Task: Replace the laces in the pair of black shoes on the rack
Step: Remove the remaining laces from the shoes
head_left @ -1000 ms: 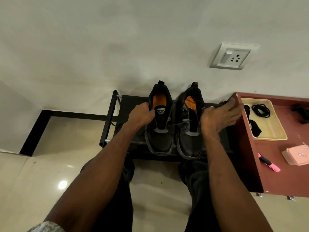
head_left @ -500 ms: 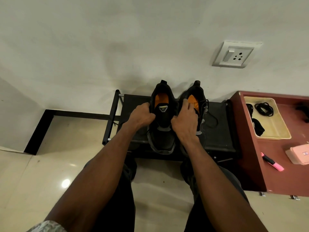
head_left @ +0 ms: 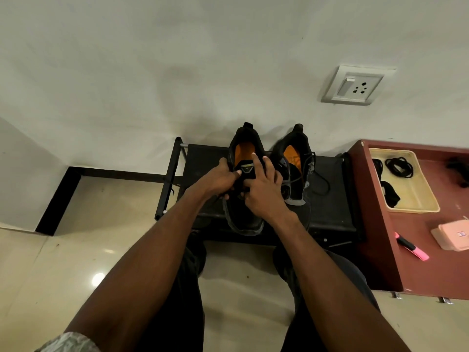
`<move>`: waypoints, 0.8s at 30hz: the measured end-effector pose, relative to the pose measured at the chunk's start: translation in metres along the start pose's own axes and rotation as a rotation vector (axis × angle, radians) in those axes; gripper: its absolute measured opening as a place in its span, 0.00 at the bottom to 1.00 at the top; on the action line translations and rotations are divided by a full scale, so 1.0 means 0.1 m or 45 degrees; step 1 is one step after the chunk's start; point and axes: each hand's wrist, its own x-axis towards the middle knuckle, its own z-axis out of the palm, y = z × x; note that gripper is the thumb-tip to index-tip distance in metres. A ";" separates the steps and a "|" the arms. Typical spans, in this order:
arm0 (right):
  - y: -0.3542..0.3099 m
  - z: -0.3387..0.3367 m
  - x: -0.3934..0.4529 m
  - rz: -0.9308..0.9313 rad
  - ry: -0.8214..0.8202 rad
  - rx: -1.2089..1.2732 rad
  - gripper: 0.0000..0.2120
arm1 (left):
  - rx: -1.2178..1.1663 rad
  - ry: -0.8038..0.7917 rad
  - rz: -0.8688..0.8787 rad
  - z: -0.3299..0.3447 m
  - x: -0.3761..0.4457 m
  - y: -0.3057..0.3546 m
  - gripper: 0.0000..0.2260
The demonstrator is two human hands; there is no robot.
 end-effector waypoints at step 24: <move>-0.22 0.02 -0.11 0.604 0.424 0.203 0.12 | 0.081 0.076 0.100 -0.03 0.07 -0.06 0.15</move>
